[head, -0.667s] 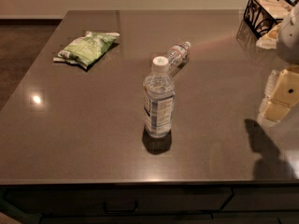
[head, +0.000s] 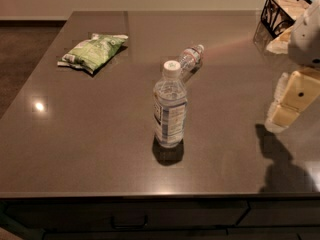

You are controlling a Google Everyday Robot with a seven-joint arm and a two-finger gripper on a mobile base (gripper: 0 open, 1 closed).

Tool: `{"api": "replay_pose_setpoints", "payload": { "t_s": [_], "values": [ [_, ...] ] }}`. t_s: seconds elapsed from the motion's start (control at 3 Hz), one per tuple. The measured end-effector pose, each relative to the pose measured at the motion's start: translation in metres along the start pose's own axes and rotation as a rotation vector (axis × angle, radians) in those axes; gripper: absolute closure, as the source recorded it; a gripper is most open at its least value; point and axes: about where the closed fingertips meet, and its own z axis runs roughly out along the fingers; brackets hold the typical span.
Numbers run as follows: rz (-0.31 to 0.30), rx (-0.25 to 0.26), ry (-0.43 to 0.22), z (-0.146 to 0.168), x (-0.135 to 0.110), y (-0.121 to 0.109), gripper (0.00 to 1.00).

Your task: Knock blue plastic bottle over

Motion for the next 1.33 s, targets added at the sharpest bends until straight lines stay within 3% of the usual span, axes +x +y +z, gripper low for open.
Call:
{"api": "replay_pose_setpoints", "payload": {
  "t_s": [0.67,1.33],
  "values": [
    [-0.036,-0.089,-0.272,0.035,-0.065,0.012,0.00],
    [-0.068,-0.141,-0.466,0.059,-0.128,0.036,0.00]
  ]
}}
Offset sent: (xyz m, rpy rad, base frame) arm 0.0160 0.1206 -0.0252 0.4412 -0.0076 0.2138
